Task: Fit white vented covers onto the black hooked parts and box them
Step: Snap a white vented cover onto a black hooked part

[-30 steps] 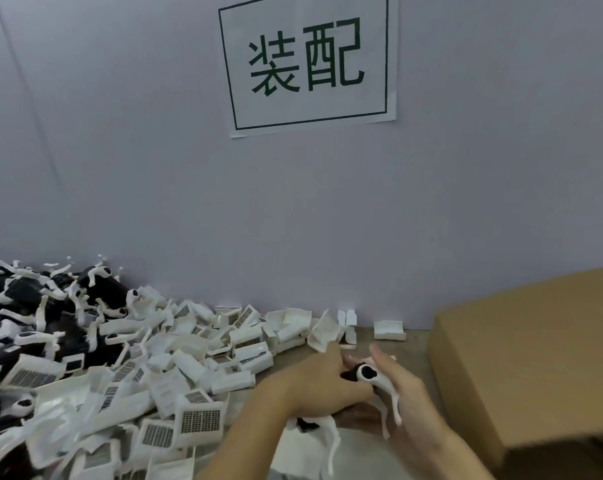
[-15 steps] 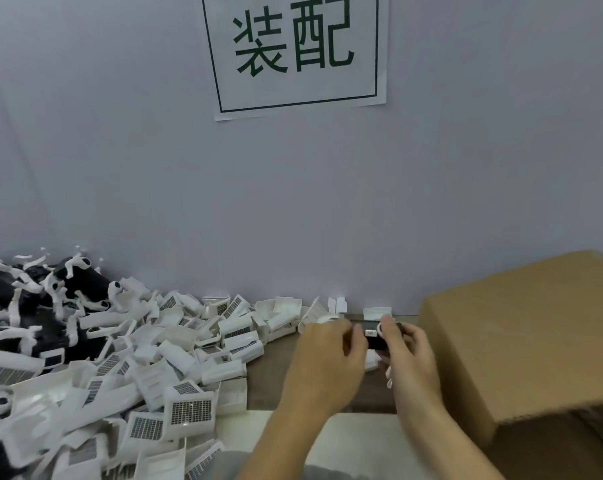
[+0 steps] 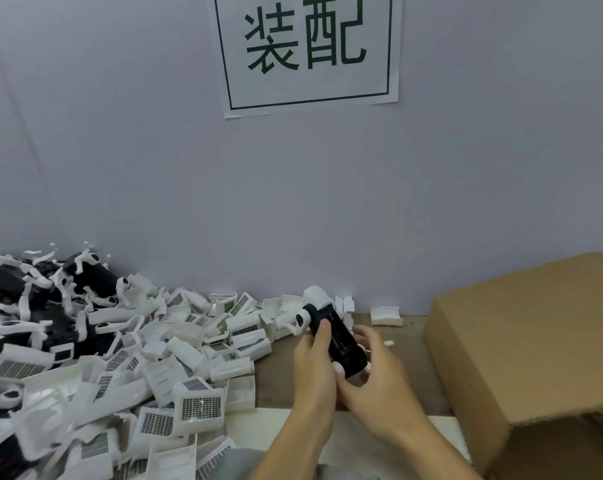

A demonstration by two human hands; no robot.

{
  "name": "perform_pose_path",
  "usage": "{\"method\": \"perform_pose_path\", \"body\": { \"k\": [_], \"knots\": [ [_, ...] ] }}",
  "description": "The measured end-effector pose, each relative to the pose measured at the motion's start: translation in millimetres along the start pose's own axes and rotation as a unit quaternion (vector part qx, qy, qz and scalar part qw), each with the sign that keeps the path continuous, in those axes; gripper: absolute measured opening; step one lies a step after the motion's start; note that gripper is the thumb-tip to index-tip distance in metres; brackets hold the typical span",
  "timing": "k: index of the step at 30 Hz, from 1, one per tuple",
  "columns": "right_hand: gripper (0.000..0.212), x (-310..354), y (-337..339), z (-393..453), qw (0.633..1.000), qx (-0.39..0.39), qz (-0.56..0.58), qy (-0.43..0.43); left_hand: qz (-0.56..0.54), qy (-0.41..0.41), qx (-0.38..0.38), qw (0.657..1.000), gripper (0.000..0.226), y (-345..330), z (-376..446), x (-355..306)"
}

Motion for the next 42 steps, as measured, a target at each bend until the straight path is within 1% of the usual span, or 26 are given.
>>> {"method": "perform_pose_path", "body": {
  "k": [5, 7, 9, 12, 14, 15, 18, 19, 21, 22, 23, 24, 27, 29, 32, 34, 35, 37, 38, 39, 40, 41, 42],
  "knots": [
    [0.033, 2.0, 5.1, 0.9, 1.0, 0.006, 0.011, -0.009, 0.052, -0.091, 0.056, 0.993, 0.015, -6.3, 0.6, 2.2],
    [0.029, 2.1, 8.9, 1.7, 1.0, -0.007, 0.002, -0.007, 0.077, -0.117, 0.056, 0.989, 0.015, -7.4, 2.1, 3.7],
    [0.032, 1.4, 10.2, 1.5, 1.0, -0.006, 0.004, -0.012, 0.092, -0.125, 0.053, 0.986, 0.014, -6.9, 4.3, 5.8],
    [0.039, -0.5, 6.4, 0.0, 0.999, 0.034, 0.0, -0.015, 0.124, -0.143, 0.049, 0.981, 0.015, -5.2, 6.4, 7.7],
    [0.048, -1.0, 4.1, -0.9, 0.998, 0.062, 0.01, -0.001, 0.152, -0.164, 0.038, 0.974, 0.019, -3.2, 6.5, 6.4],
    [0.053, -1.3, 4.4, -0.9, 0.998, 0.061, 0.021, 0.002, 0.173, -0.178, 0.036, 0.968, 0.022, -2.3, 6.1, 5.1],
    [0.059, -2.0, 11.4, 0.9, 0.995, 0.013, 0.103, -0.003, 0.272, -0.225, 0.057, 0.934, 0.03, -0.7, 4.2, 3.0],
    [0.058, -2.2, 14.2, 1.7, 0.99, -0.006, 0.143, -0.004, 0.317, -0.242, 0.079, 0.913, 0.031, -2.1, 2.9, 3.8],
    [0.061, -3.5, 19.3, 4.0, 0.973, -0.053, 0.222, -0.03, 0.412, -0.275, 0.137, 0.858, 0.034, -8.0, -3.3, 7.2],
    [0.061, -4.4, 21.8, 5.2, 0.966, -0.082, 0.242, -0.046, 0.447, -0.284, 0.16, 0.833, 0.038, -10.3, -6.1, 8.8],
    [0.057, -5.1, 24.3, 6.6, 0.963, -0.11, 0.239, -0.054, 0.472, -0.289, 0.172, 0.815, 0.044, -11.5, -7.3, 9.6],
    [0.052, -5.9, 26.2, 7.9, 0.965, -0.133, 0.22, -0.053, 0.487, -0.29, 0.175, 0.805, 0.047, -11.5, -7.4, 9.8],
    [0.035, -8.5, 28.1, 11.7, 0.971, -0.156, 0.178, -0.043, 0.502, -0.279, 0.174, 0.8, 0.05, -9.6, -6.0, 8.6],
    [0.029, -11.3, 29.0, 12.9, 0.971, -0.161, 0.171, -0.047, 0.508, -0.27, 0.182, 0.797, 0.051, -9.2, -5.8, 9.3],
    [0.022, -12.2, 31.9, 13.3, 0.967, -0.191, 0.164, -0.048, 0.524, -0.28, 0.195, 0.78, 0.049, -12.3, -7.5, 11.9],
    [0.022, -10.7, 32.5, 12.8, 0.964, -0.2, 0.167, -0.045, 0.538, -0.302, 0.187, 0.765, 0.046, -13.4, -7.9, 12.9],
    [0.025, -8.9, 31.5, 12.4, 0.965, -0.192, 0.173, -0.041, 0.546, -0.316, 0.176, 0.756, 0.046, -12.6, -7.4, 13.4],
    [0.038, -6.9, 27.2, 11.1, 0.968, -0.15, 0.196, -0.039, 0.554, -0.332, 0.153, 0.747, 0.041, -11.3, -4.4, 14.6],
    [0.047, -6.4, 24.5, 10.1, 0.968, -0.124, 0.212, -0.044, 0.532, -0.33, 0.139, 0.767, 0.035, -10.7, -3.8, 14.5],
    [0.052, -5.5, 21.5, 8.7, 0.968, -0.103, 0.225, -0.05, 0.481, -0.318, 0.12, 0.808, 0.027, -10.5, -2.9, 12.3],
    [0.05, -5.4, 19.0, 7.6, 0.967, -0.09, 0.23, -0.056, 0.416, -0.299, 0.09, 0.854, 0.02, -9.5, -0.7, 10.2],
    [0.044, -6.0, 17.7, 6.6, 0.968, -0.09, 0.225, -0.062, 0.354, -0.28, 0.046, 0.891, 0.017, -7.6, 2.1, 6.6],
    [0.037, -6.8, 17.9, 6.3, 0.969, -0.097, 0.215, -0.071, 0.292, -0.255, -0.003, 0.922, 0.02, -4.5, 4.7, 2.5]
  ]
}}
Point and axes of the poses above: each hand's wrist, its own z-axis towards the middle knuckle, its own y-axis out of the back of the hand, x = y × z, the point moved 3 cm from there along z, towards the middle knuckle, and after that the axes turned 1 degree about -z, right-handed, at the moved point
